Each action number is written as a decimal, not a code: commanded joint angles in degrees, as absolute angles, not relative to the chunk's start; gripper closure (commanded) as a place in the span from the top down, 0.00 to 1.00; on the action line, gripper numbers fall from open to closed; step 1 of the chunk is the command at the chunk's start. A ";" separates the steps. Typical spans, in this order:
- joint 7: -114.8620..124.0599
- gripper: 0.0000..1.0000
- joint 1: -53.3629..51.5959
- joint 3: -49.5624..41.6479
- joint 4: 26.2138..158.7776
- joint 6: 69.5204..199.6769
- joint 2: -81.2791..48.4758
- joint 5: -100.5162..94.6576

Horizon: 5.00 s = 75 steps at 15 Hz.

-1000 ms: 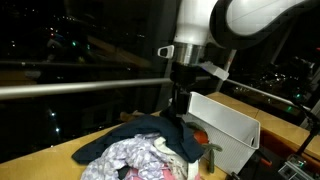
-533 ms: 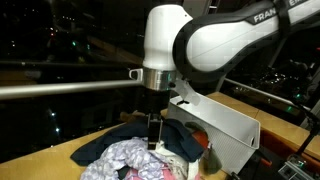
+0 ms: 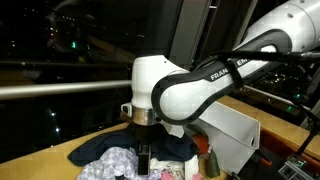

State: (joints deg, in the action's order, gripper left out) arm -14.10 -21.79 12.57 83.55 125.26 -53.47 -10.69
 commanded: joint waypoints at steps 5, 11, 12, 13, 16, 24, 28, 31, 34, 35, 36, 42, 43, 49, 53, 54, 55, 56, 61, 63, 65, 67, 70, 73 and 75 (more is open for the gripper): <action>-14.70 0.55 -24.73 13.36 71.38 121.95 -64.64 -10.27; -13.55 0.09 -25.94 13.40 71.30 118.92 -61.35 -10.29; -13.30 0.02 -26.16 13.41 71.77 118.88 -60.58 -10.34; -12.91 0.00 -26.45 13.37 72.30 118.69 -59.56 -10.43; -12.20 0.00 -27.07 13.07 74.73 119.08 -56.50 -10.69; -10.81 0.00 -27.14 12.38 80.93 118.93 -46.36 -11.44; -10.13 0.00 -26.32 11.61 85.07 118.95 -38.89 -11.58; -9.91 0.00 -24.79 10.53 90.05 119.04 -31.39 -11.59; -8.87 0.00 -21.80 10.42 93.64 118.43 -24.42 -12.23; -8.65 0.00 -20.74 10.21 94.96 118.40 -22.03 -12.21; -8.66 0.00 -19.49 10.06 96.48 118.36 -19.54 -12.08; -9.15 0.00 -11.75 8.23 106.35 117.46 -4.07 -11.37; -9.34 0.00 -10.63 7.82 107.95 117.07 -1.41 -11.35; -10.45 0.00 -5.66 5.05 114.98 112.41 12.84 -11.93; -10.67 0.00 -4.03 4.00 115.33 108.75 17.75 -12.56; -10.59 0.00 -3.86 4.00 114.88 108.05 18.22 -12.77; -10.56 0.00 -3.78 4.03 114.48 107.12 18.78 -12.92; -10.48 0.00 -3.75 4.18 113.76 106.36 18.91 -13.19; -10.51 0.00 -3.77 4.95 105.52 100.51 16.38 -14.97; -10.82 0.00 -3.67 5.00 100.97 97.85 14.79 -15.69; -11.27 0.00 -3.37 4.67 96.46 95.67 12.85 -16.63; -11.77 0.00 -3.06 4.11 92.09 93.72 10.87 -17.34; -12.76 0.00 -2.41 3.45 86.51 91.45 8.19 -18.40; -14.19 0.00 -1.50 2.37 82.02 89.57 6.20 -18.90; -15.25 0.00 -0.90 1.76 79.47 88.58 4.82 -18.95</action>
